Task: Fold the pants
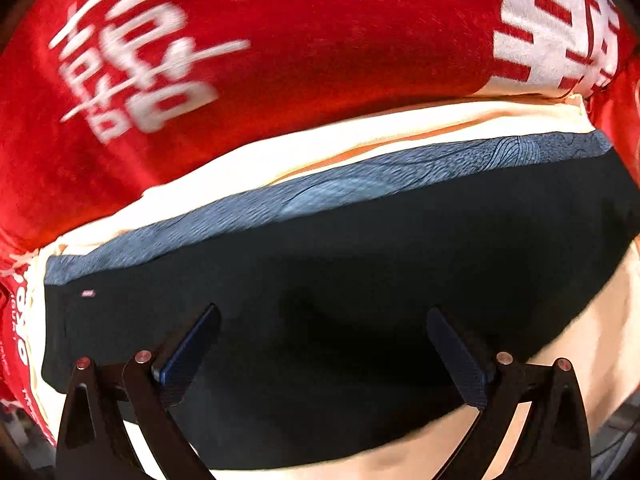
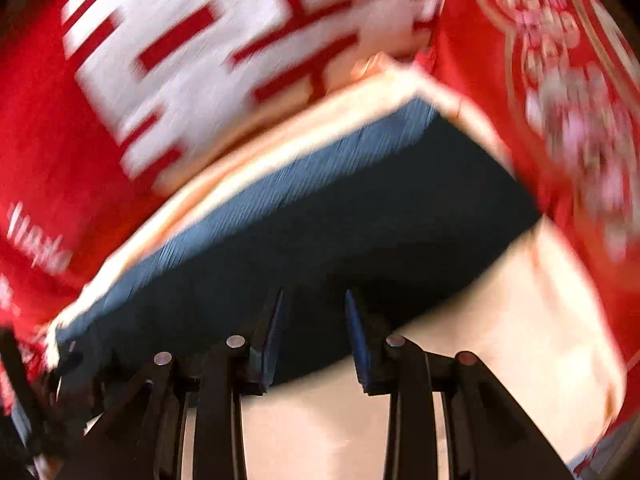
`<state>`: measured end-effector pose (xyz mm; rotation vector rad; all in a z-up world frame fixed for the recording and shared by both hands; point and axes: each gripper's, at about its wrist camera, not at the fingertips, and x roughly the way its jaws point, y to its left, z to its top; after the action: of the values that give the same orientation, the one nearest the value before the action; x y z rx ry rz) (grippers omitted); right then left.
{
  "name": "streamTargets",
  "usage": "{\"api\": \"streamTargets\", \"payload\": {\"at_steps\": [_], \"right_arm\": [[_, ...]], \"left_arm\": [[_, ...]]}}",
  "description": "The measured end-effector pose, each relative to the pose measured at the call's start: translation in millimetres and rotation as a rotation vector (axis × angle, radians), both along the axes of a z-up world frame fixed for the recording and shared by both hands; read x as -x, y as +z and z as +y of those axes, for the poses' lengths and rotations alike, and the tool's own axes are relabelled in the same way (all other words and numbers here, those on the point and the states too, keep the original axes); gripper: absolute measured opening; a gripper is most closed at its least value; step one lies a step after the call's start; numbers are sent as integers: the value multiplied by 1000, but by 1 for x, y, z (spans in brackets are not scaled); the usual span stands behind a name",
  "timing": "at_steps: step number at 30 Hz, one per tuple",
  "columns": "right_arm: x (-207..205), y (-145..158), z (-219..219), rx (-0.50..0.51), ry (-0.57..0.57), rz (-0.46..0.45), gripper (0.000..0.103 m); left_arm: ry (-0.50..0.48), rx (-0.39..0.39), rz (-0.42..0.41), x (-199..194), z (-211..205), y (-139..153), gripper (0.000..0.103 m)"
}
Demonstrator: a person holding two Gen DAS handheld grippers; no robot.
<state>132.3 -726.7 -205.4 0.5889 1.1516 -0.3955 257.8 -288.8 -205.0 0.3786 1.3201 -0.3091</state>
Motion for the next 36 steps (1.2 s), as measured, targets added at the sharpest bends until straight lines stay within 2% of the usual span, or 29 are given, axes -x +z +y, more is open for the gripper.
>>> {"api": "streamTargets", "payload": {"at_steps": [3,5,7,8,13,15,19,22,24,26,29,32,36], "right_arm": [[-28,-6,-44,18,-56,-29,34],[-45,-17,-69,25,-78,-10,34],[-53,-32,-91,-2,-102,23,34],[-55,-37,-101,-23,-113,10,33],[-66,-15,-119,96,-119,17,34],[-57,-2,-120,61,-126,-4,34],[-14,19,-102,37,-83,-18,37],[14,8,-86,72,-43,31,46],[34,-16,-93,59,-34,83,46],[39,-12,-99,76,-32,17,46],[43,-2,-100,95,-19,38,46],[60,10,-102,2,-56,21,46],[83,8,-80,-136,-96,4,47]], "left_arm": [[6,-33,7,2,-19,-12,103],[27,-43,28,0,-15,-25,103],[60,-29,30,-1,-11,-31,103],[70,-21,31,-1,-10,-31,103],[84,-27,40,3,-16,-32,103],[75,-49,41,-6,-34,-29,103],[70,-65,32,-8,-38,-30,103],[77,-65,24,-6,-43,-32,103],[80,-65,19,-3,-34,-36,103],[79,-71,15,9,-35,-41,103],[76,-84,11,15,-40,-41,103],[81,-101,10,16,-46,-41,103],[88,-123,5,7,-55,-45,103]]}}
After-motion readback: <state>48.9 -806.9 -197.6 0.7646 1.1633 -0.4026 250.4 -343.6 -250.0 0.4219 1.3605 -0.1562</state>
